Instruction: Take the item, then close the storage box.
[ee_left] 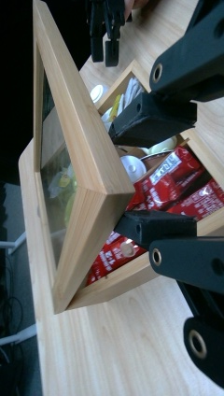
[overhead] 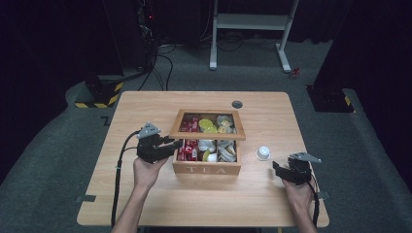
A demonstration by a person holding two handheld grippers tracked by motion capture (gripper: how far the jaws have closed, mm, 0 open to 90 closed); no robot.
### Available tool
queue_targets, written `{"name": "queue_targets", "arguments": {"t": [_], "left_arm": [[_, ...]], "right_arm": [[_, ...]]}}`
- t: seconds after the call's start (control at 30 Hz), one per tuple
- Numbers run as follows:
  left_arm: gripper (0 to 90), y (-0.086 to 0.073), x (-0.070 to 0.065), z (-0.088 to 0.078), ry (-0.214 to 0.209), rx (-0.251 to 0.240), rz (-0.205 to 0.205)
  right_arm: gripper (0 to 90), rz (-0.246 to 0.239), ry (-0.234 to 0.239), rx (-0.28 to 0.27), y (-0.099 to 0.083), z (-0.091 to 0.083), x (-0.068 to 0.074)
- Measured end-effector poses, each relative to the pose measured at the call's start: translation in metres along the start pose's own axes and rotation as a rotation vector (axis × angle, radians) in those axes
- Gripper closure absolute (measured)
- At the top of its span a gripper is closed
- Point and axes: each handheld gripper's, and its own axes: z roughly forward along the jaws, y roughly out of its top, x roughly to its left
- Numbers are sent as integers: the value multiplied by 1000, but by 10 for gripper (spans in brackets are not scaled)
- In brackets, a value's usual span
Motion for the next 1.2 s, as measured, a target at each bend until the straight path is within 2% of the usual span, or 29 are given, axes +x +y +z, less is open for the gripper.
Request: {"name": "queue_targets", "arguments": {"t": [0.2, 0.37, 0.53, 0.6, 1.2], "left_arm": [[564, -9, 2, 0, 1, 8, -4], [555, -13, 0, 3, 17, 23, 25], [548, -15, -1, 4, 24, 25, 27], [548, -18, -1, 4, 22, 20, 14], [525, -28, -1, 5, 17, 17, 35]], "right_arm": [[324, -5, -7, 9, -1, 4, 1], [328, -19, -19, 25, -3, 9, 1], [325, -42, -32, 28, -3, 10, 3], [323, -40, -32, 29, -3, 10, 4], [317, -38, -34, 31, -1, 12, 2]]}}
